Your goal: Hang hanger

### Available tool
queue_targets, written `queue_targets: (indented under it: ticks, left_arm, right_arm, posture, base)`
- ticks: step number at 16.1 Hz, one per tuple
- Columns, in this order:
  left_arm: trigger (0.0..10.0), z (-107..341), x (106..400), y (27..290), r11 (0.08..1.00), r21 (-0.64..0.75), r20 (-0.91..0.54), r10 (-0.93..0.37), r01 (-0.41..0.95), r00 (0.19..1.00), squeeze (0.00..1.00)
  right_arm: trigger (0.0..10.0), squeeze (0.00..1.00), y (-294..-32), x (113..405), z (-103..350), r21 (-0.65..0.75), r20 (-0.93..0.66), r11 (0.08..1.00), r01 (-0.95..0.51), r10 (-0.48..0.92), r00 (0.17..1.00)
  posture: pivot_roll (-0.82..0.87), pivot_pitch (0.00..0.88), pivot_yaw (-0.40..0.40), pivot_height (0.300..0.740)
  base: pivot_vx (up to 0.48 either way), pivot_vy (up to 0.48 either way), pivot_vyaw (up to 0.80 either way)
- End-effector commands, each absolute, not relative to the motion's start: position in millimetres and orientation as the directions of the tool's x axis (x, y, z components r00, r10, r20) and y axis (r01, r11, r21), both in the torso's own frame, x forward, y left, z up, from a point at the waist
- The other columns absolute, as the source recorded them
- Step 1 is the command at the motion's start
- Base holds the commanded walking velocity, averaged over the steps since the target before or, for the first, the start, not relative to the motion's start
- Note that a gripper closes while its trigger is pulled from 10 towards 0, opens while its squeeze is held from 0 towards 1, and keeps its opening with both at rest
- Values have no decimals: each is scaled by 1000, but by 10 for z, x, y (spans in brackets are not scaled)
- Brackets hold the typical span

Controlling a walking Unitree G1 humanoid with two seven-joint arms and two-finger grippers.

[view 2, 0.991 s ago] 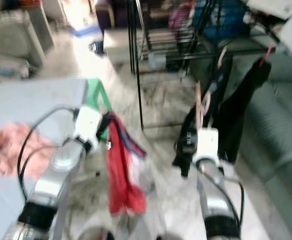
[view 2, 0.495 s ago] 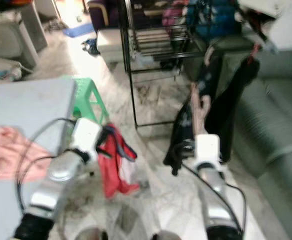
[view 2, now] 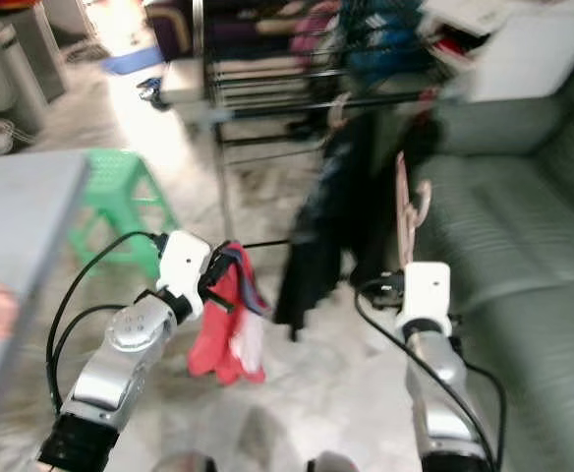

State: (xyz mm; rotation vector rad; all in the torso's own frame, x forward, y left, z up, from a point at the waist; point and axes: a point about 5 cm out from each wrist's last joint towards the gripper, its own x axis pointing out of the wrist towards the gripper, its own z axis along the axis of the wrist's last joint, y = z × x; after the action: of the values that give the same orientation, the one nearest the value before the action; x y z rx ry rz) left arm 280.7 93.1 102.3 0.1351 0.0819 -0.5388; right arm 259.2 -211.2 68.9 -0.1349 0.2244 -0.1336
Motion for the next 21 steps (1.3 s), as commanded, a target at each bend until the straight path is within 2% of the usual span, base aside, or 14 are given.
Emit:
queue_targets:
  ticks: [1, 3, 5, 11, 14, 19, 21]
  left_arm:
    - [10000, 1048, 2795, 1023, 860, 108, -102, -489, 498, 866, 0]
    - [10000, 1057, 2768, 988, 864, 98, -85, -488, 495, 869, 0]
    - [10000, 1053, 2754, 928, 864, 49, -86, -496, 501, 864, 0]
    - [10000, 1042, 2709, 934, 853, 47, -89, -514, 519, 853, 0]
    - [10000, 1062, 2717, 933, 854, 50, -88, -513, 518, 854, 0]
    - [10000, 1072, 2709, 897, 845, 62, -84, -527, 532, 846, 0]
    - [10000, 1090, 2714, 884, 838, 71, -76, -537, 541, 840, 0]
  right_arm:
    - [10000, 0, -2024, 2612, 732, -128, -194, 987, 99, -122, 973]
    - [10000, 0, -2030, 2597, 691, -120, -215, 987, 109, -133, 967]
    - [10000, 0, -1999, 2603, 697, -132, -219, 988, 83, -110, 970]
    - [10000, 0, -1980, 2609, 701, -134, -220, 988, 79, -108, 969]
    - [10000, 0, -1966, 2619, 717, -129, -216, 989, 76, -103, 971]
    - [10000, 0, -1933, 2645, 732, -115, -208, 991, 70, -94, 974]
    - [10000, 0, -1924, 2656, 723, -109, -216, 991, 73, -95, 972]
  posture:
    - [-19, 9, 5, 740]
    - [-16, 10, -8, 740]
    - [-20, 11, -15, 740]
    - [-20, 15, -15, 740]
    - [-13, 25, -15, 740]
    - [-12, 26, -12, 740]
    - [-13, 37, -11, 740]
  base:
    - [0, 0, 0]
    - [0, 0, -228]
    - [0, 0, -800]
    - [0, 40, -800]
    - [0, 370, -800]
    - [0, 480, 0]
    - [0, 240, -800]
